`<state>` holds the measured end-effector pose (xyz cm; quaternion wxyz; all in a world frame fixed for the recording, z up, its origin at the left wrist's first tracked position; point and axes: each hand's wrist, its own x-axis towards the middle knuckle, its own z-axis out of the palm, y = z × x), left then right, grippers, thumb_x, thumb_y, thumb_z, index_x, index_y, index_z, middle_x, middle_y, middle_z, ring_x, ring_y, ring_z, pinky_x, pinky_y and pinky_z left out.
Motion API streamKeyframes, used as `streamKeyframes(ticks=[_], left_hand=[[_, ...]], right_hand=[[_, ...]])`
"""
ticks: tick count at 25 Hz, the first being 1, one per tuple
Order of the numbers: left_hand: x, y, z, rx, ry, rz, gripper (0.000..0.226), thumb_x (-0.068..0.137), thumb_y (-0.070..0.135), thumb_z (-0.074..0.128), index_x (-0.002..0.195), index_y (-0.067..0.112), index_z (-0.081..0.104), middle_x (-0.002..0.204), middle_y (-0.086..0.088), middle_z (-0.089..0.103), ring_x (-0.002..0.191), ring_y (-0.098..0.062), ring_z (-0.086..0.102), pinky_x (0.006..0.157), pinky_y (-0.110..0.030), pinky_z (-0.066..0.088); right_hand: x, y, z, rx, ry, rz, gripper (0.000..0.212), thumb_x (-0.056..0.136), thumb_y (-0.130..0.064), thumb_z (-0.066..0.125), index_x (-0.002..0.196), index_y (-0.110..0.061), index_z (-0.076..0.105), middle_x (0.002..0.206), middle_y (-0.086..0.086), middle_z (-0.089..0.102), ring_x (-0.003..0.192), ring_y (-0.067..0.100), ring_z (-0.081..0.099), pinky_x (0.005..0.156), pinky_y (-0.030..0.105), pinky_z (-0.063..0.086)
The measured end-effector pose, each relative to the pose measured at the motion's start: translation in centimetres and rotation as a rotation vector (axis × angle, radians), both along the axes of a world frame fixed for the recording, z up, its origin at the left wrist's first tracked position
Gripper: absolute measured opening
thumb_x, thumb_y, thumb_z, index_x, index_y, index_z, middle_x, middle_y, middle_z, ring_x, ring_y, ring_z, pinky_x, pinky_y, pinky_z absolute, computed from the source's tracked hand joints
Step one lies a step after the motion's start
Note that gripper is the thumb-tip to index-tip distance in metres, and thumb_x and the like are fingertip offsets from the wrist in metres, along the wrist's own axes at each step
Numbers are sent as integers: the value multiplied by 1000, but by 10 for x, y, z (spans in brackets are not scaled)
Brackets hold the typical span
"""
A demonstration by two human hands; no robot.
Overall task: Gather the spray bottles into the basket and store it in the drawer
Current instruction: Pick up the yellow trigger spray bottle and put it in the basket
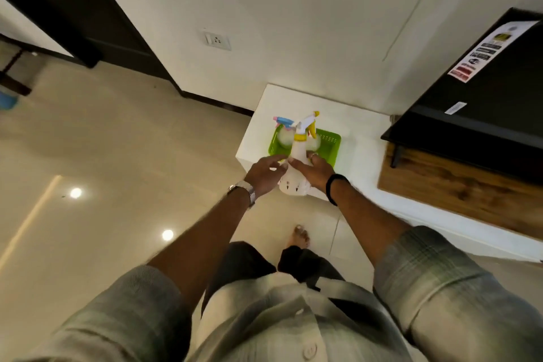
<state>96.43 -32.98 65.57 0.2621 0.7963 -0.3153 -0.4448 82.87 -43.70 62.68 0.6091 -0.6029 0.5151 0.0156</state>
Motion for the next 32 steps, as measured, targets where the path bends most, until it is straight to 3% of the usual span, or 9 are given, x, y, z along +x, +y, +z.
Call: streamKeyframes(ticks=[3,5,8,10,14,17,23,28,32], left_hand=[[22,-37,0,4,52,0,40,95,34,57,135,31,61,114,2,68,79,-13,62,80,-29,48],[39,-65,-7,8,79,-39,39,96,31,55,134,33,61,117,2,67,78,-10,62,77,-26,45],[54,-98,-17,27,138,-83,41,96,26,52,136,34,59,131,-2,65,108,-22,66,81,-27,48],[56,-114,-21,14,198,-108,46,98,18,49,142,28,54,140,-7,59,124,-26,59,95,-31,50],[50,-128,-43,-19,187,-225,59,97,3,46,154,12,33,156,-14,41,143,-29,42,117,-33,33],[44,-133,-74,-39,108,-293,69,95,2,45,158,12,20,165,-16,21,153,-28,21,121,-32,23],[19,-142,-145,-126,39,-300,77,86,-1,48,157,16,25,165,-19,17,151,-38,22,119,-48,34],[-2,-122,-192,-142,-3,-288,82,84,5,48,158,12,15,166,-15,16,152,-32,22,116,-44,34],[12,-98,-225,-12,-33,-287,76,90,7,47,158,10,14,167,-11,18,155,-25,17,124,-38,22]], right_hand=[[18,-29,-3,-21,-17,-50,85,64,-79,65,134,-31,60,125,-5,69,112,19,66,99,40,55],[31,-50,-6,-22,-9,-85,76,73,-73,66,134,-30,60,124,-5,70,113,19,66,98,38,55],[42,-73,-6,-14,1,-142,59,90,-56,67,137,-23,58,121,-3,66,110,21,63,91,34,51],[47,-83,-7,-35,11,-201,51,92,-48,68,135,-21,57,118,-3,65,107,21,62,87,31,49],[57,-91,-24,-105,77,-276,39,91,-43,70,125,-25,62,116,0,71,108,22,67,91,36,54],[64,-89,-47,-153,130,-307,29,91,-48,69,113,-31,61,109,-3,70,103,20,66,90,36,53],[48,-83,-116,-286,274,-464,38,92,-45,69,116,-16,62,115,3,68,109,24,63,90,35,46],[32,-79,-158,-359,217,-583,22,87,-49,72,105,-43,61,112,-9,66,99,9,64,91,43,57],[40,-72,-184,-424,160,-553,51,89,-41,73,136,-29,57,136,-9,60,116,8,61,86,33,58]])
